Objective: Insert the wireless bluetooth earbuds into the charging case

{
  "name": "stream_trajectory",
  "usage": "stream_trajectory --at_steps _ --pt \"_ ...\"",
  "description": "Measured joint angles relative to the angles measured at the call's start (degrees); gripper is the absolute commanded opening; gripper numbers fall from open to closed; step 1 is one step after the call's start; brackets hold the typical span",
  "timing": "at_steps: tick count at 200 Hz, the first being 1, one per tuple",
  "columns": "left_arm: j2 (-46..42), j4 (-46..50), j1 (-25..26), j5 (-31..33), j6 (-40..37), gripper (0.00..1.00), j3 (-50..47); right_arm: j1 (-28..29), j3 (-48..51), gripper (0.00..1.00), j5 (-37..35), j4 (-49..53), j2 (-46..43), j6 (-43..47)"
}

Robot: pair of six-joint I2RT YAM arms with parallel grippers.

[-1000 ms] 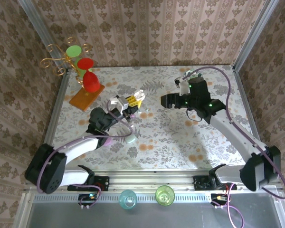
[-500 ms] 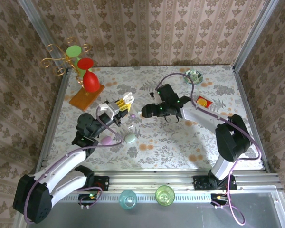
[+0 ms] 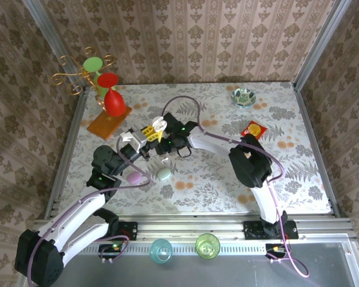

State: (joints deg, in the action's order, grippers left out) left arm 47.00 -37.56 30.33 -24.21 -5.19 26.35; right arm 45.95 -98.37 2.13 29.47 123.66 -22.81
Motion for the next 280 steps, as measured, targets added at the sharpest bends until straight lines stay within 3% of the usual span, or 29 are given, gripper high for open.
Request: stream_trajectory --at_steps 41,92,188,236,280 --pt "-1.0 1.7 0.0 -0.6 0.0 0.00 0.4 3.2 -10.0 0.52 -10.8 8.5 7.5 3.6" --pt "-1.0 2.2 0.0 -1.1 0.0 0.00 0.4 5.0 -13.3 0.55 -16.9 14.4 11.1 6.7" --pt "-0.5 1.8 0.0 -1.3 0.0 0.00 0.4 5.9 -7.0 0.57 -18.6 15.1 7.8 8.3" --pt "0.6 1.5 0.5 -1.5 0.0 0.00 0.4 5.3 -5.8 0.59 -16.1 14.9 7.0 8.8" --pt "-0.5 2.3 0.8 -1.5 0.0 0.00 0.4 5.0 -8.4 0.58 -12.9 17.4 7.3 14.4"
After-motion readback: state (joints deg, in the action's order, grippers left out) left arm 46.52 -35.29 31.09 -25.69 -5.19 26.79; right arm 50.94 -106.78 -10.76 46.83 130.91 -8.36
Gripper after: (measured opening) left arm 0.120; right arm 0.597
